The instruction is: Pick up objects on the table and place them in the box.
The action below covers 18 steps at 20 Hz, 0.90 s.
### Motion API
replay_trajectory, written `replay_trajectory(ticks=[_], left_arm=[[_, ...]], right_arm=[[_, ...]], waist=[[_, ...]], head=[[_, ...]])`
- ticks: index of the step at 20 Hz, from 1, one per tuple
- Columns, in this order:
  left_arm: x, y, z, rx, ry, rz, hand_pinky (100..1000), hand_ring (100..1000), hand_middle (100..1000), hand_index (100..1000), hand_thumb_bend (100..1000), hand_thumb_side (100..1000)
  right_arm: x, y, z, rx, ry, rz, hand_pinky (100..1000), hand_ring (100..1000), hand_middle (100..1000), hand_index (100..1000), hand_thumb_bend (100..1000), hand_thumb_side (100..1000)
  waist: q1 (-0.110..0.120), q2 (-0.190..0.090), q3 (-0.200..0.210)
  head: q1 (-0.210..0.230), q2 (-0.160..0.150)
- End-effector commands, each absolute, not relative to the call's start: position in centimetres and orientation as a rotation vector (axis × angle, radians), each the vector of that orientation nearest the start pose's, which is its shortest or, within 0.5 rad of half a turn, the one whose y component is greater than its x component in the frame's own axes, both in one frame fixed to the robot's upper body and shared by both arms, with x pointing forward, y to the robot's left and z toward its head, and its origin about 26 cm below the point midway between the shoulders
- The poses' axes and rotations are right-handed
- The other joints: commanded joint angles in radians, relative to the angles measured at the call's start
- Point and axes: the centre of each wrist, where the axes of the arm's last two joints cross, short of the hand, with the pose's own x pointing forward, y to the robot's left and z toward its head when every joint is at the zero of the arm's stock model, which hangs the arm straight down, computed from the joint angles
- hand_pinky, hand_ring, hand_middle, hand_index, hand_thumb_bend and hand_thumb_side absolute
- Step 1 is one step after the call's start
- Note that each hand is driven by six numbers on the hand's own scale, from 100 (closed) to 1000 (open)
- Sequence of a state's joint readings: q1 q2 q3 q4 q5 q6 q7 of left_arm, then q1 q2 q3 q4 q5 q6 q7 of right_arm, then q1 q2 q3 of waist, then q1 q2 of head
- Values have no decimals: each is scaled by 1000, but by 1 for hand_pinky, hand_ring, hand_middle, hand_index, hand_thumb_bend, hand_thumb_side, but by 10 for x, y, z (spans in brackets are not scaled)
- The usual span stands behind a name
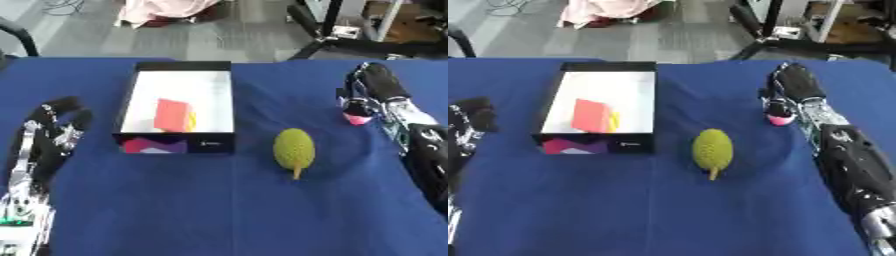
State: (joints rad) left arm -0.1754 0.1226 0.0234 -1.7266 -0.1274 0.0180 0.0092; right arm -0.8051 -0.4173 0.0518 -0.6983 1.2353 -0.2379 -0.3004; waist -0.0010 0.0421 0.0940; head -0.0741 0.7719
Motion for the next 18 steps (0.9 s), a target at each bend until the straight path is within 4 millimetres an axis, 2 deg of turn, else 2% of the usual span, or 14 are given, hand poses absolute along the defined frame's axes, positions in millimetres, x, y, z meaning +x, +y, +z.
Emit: replay_trajectory(ticks=[1, 2, 3, 4, 5, 7, 10, 14, 18], left_arm=[[315, 256, 92, 206, -1901, -215, 638, 876, 646, 742, 771, 623], [315, 256, 92, 206, -1902, -214, 638, 876, 646, 742, 771, 623], [315, 256, 92, 207, -1902, -214, 638, 876, 646, 742, 771, 623], [315, 256, 92, 208, -1902, -214, 638, 876, 646, 742, 771, 623], [315, 256, 92, 208, -1901, -214, 639, 876, 646, 742, 771, 623], [315, 257, 92, 210, -1900, -215, 638, 876, 646, 742, 771, 623], [315, 257, 92, 213, -1900, -215, 639, 876, 647, 742, 771, 623], [314, 258, 92, 217, -1897, -213, 638, 877, 647, 742, 771, 623], [314, 259, 92, 218, -1896, -214, 638, 877, 647, 742, 771, 623]], right_arm=[[465, -335, 114, -1340, -1573, 1294, 852, 615, 264, 435, 100, 199], [465, -334, 116, -1301, -1569, 1317, 879, 697, 386, 576, 100, 236], [464, -334, 119, -1248, -1554, 1361, 893, 739, 459, 662, 100, 232], [462, -336, 121, -1190, -1522, 1417, 930, 822, 639, 837, 100, 266], [461, -338, 124, -1124, -1460, 1492, 958, 879, 782, 925, 100, 294], [459, -345, 132, -1020, -1310, 1609, 984, 934, 913, 984, 100, 336], [455, -356, 139, -952, -1129, 1662, 997, 963, 985, 1000, 100, 417], [449, -374, 137, -939, -997, 1633, 1000, 970, 1000, 1000, 100, 406], [443, -391, 123, -921, -902, 1583, 1000, 967, 986, 1000, 100, 420]], waist=[[3, -18, 0], [3, -18, 0], [3, -18, 0], [2, -18, 0], [1, -18, 0], [0, -19, -2], [1, -19, -5], [1, -18, -9], [2, -18, -12]], head=[[-7, -2], [-7, -2], [-7, -2], [-6, -2], [-6, -2], [-6, -2], [-4, -2], [-6, -2], [-5, -2]])
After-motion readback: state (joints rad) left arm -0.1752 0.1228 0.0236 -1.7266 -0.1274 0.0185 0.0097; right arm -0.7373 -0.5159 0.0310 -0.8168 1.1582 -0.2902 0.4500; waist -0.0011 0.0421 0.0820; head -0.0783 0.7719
